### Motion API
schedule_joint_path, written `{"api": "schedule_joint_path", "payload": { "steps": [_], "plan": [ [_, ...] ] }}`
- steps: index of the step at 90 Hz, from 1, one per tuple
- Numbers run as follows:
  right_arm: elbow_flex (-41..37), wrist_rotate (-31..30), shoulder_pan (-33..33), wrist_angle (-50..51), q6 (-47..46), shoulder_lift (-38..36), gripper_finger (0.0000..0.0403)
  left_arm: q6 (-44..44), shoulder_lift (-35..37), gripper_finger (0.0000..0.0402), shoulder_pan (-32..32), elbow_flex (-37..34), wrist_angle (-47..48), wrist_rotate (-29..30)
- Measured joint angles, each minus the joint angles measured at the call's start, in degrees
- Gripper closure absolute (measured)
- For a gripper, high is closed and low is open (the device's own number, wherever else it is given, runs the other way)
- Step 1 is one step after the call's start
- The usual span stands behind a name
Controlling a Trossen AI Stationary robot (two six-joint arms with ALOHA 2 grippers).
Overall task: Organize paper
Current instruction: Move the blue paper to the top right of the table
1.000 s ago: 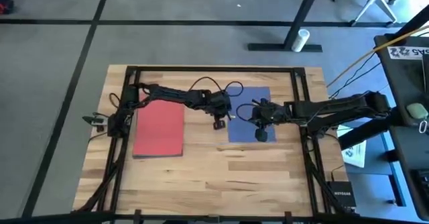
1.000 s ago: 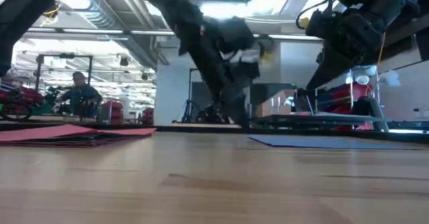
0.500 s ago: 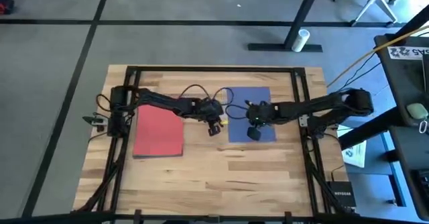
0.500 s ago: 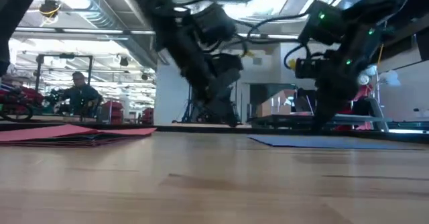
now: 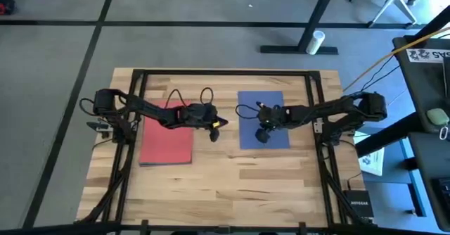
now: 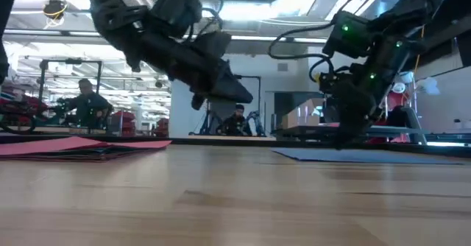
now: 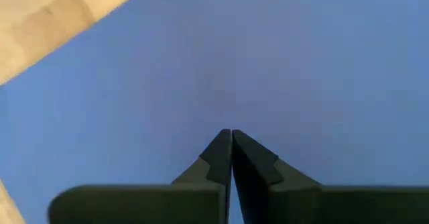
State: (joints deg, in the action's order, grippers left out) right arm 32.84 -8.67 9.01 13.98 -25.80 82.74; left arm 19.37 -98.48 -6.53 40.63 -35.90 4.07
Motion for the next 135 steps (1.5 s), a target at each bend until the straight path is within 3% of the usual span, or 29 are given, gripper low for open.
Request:
{"api": "schedule_joint_path", "payload": {
  "steps": [44,80,89,113,135],
  "plan": [
    [-3.8,0.1,7.4,0.4,-2.5,-0.3,0.0403,0.5,0.0,0.0402,-0.1,-1.8,-1.2,0.6],
    [-3.5,-5.6,12.2,4.2,0.6,-0.7,0.0403,0.4,0.0,0.0402,-0.1,-1.8,-1.0,1.5],
    [-2.6,-5.0,12.0,6.1,2.3,-2.7,0.0403,0.4,0.0,0.0402,-0.1,-1.8,-0.8,1.6],
    [-0.9,6.0,5.0,8.2,5.3,-6.5,0.0403,0.4,0.0,0.0402,-0.1,-1.7,-0.7,1.6],
    [-1.2,6.7,-0.4,7.1,1.4,-2.2,0.0403,0.8,0.0,0.0402,-0.1,-1.7,-0.2,1.6]
  ]
}}
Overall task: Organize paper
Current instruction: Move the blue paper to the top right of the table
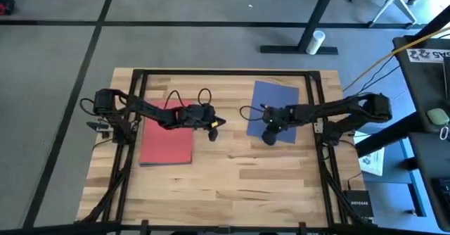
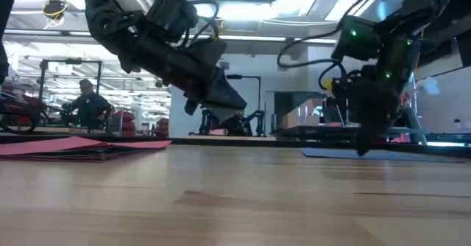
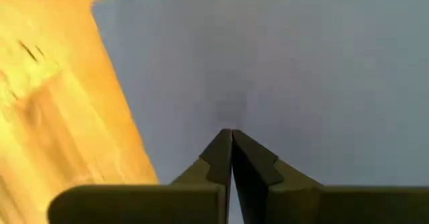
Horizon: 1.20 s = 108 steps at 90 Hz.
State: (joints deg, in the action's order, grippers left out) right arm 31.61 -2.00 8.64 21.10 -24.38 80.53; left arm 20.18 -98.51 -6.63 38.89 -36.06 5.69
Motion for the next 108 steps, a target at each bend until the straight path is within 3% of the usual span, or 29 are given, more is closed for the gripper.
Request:
{"api": "schedule_joint_path", "payload": {
  "steps": [28,47,67,81,108],
  "plan": [
    [0.7,1.0,0.4,9.5,-0.8,-0.1,0.0403,0.2,0.0,0.0402,0.0,0.0,0.7,-0.1],
    [2.1,-5.1,0.4,16.9,-0.7,-2.1,0.0403,0.2,0.0,0.0402,0.0,0.0,0.6,0.0],
    [2.3,-7.8,0.4,16.3,-0.8,-3.0,0.0403,0.2,0.0,0.0402,0.0,0.0,0.6,0.0],
    [2.3,-12.9,0.9,11.4,-1.2,-3.0,0.0403,0.2,0.0,0.0402,0.0,0.0,0.7,0.1],
    [2.4,-22.2,11.1,3.5,-2.3,-0.3,0.0403,0.4,0.0,0.0402,0.0,0.0,1.0,1.2]
  ]
}}
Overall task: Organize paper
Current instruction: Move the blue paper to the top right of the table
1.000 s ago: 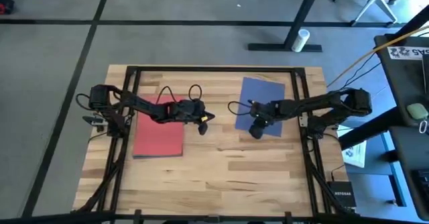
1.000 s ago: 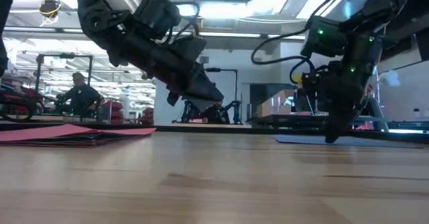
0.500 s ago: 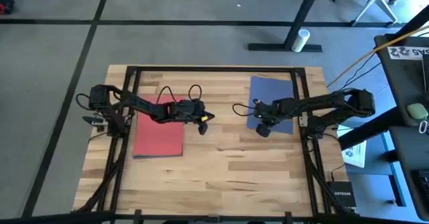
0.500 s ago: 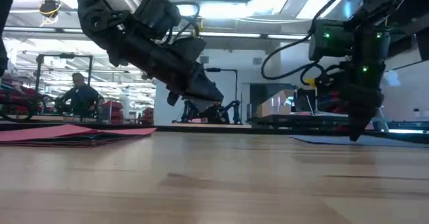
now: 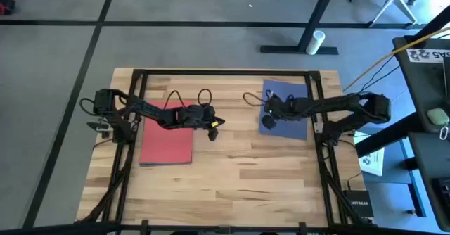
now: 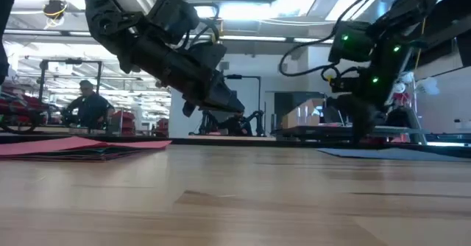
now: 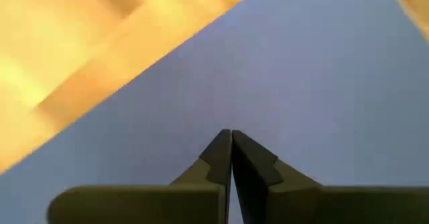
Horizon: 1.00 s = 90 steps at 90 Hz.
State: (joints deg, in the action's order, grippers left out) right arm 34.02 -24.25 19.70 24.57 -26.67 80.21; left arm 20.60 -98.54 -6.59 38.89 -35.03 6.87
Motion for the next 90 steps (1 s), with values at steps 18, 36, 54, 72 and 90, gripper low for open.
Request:
{"api": "schedule_joint_path", "payload": {
  "steps": [18,36,54,72,90],
  "plan": [
    [0.0,0.4,7.5,-4.7,2.0,3.4,0.0403,0.0,0.0,0.0402,0.0,0.0,0.2,0.8],
    [0.3,6.2,10.9,-9.8,4.8,7.5,0.0403,-0.1,0.0,0.0402,0.0,0.0,0.5,0.8],
    [0.3,7.4,10.8,-12.1,7.1,8.2,0.0403,0.0,0.0,0.0402,0.0,0.0,1.6,1.1],
    [0.3,6.9,10.8,-12.0,7.7,8.3,0.0403,0.0,0.0,0.0402,0.0,0.0,1.5,1.1],
    [-0.1,4.5,10.0,-10.8,10.5,5.7,0.0403,0.0,0.0,0.0402,0.0,0.0,1.4,1.1]
  ]
}}
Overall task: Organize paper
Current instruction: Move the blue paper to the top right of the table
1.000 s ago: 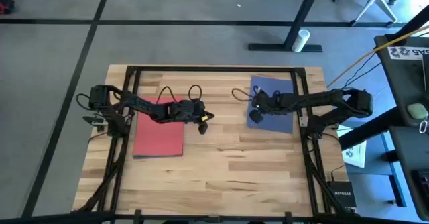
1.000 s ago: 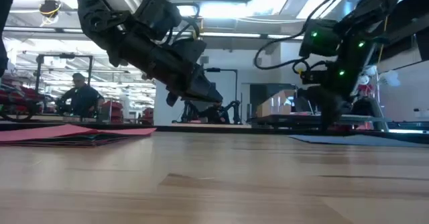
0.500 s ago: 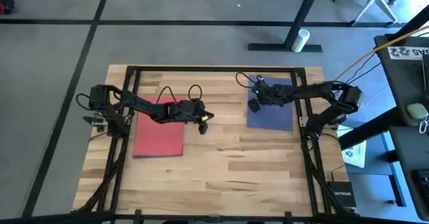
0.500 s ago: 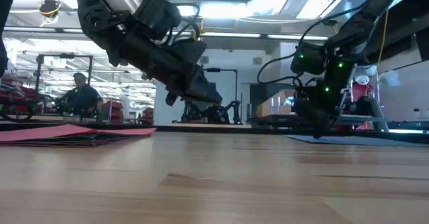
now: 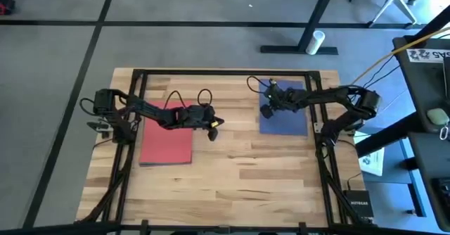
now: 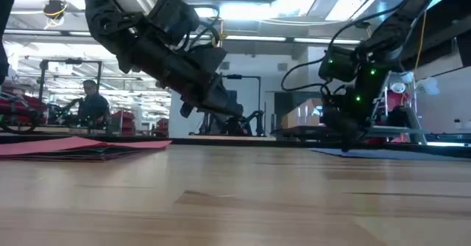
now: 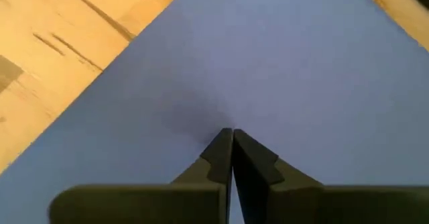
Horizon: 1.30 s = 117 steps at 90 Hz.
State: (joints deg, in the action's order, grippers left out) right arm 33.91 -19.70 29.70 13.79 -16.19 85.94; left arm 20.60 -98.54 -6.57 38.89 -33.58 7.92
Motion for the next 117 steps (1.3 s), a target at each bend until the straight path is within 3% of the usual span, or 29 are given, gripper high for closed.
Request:
{"api": "schedule_joint_path", "payload": {
  "steps": [25,48,117],
  "plan": [
    [0.1,1.3,-3.8,2.4,2.4,-6.2,0.0403,0.0,0.0,0.0402,0.0,0.0,0.1,0.0],
    [0.1,5.8,-8.1,14.9,-9.1,-7.2,0.0403,0.5,0.0,0.0402,0.3,0.0,0.1,0.0],
    [-0.9,6.0,-6.5,21.6,-18.7,-7.0,0.0403,1.1,0.0,0.0402,0.7,0.0,1.7,0.0]
  ]
}}
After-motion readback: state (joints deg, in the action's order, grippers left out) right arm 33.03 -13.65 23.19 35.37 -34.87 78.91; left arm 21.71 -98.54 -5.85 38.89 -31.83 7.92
